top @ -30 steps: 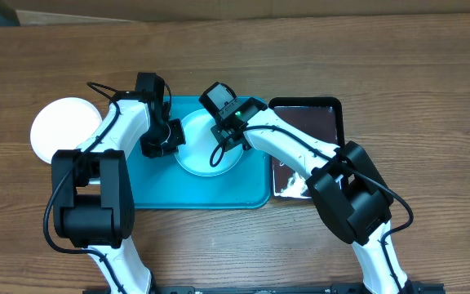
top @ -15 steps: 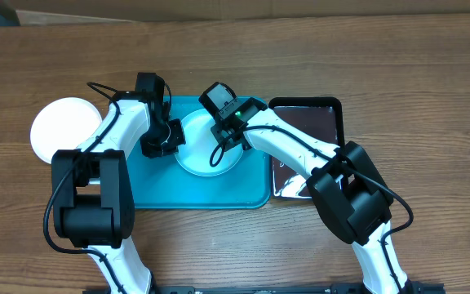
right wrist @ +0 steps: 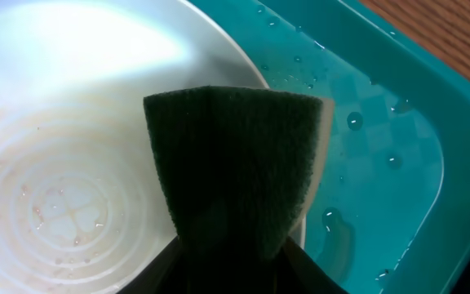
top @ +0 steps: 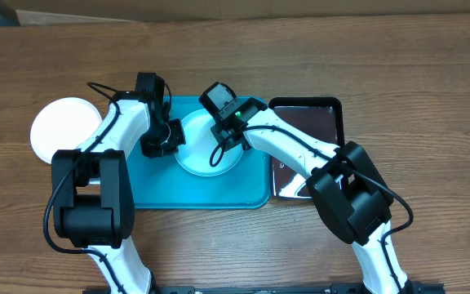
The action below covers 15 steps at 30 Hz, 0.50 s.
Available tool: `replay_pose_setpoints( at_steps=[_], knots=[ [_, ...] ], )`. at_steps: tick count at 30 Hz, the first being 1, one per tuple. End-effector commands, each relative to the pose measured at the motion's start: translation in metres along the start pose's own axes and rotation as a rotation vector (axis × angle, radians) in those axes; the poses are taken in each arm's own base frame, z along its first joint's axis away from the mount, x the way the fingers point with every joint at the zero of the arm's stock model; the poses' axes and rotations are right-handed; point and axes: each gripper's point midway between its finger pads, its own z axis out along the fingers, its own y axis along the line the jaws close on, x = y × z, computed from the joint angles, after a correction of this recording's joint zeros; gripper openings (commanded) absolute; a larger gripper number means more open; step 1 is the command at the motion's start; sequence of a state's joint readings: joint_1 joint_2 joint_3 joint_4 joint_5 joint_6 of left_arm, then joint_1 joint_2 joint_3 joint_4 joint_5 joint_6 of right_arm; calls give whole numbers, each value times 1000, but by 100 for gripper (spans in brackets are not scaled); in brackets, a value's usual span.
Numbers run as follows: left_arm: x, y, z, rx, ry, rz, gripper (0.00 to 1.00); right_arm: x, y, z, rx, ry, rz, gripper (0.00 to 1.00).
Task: Clean dirty plates on tray and stack at the side
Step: 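Scrub the light-blue plate with the sponge while left gripper holds rim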
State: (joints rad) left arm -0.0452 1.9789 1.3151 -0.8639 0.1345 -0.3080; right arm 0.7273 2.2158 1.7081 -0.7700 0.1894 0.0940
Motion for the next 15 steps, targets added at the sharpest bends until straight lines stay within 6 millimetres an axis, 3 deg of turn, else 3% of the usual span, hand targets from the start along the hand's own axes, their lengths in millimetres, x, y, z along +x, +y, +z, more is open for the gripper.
replay_pose_setpoints(
  at_steps=[1,3,15],
  knots=[
    [4,10,9,-35,10,-22,4,-8,-1,-4,5,-22,6,9],
    [4,10,9,-35,10,-22,4,-7,-1,-4,6,-21,6,4],
    [4,10,9,-35,10,-22,4,4,1,20,9,21,-1,4]
  ],
)
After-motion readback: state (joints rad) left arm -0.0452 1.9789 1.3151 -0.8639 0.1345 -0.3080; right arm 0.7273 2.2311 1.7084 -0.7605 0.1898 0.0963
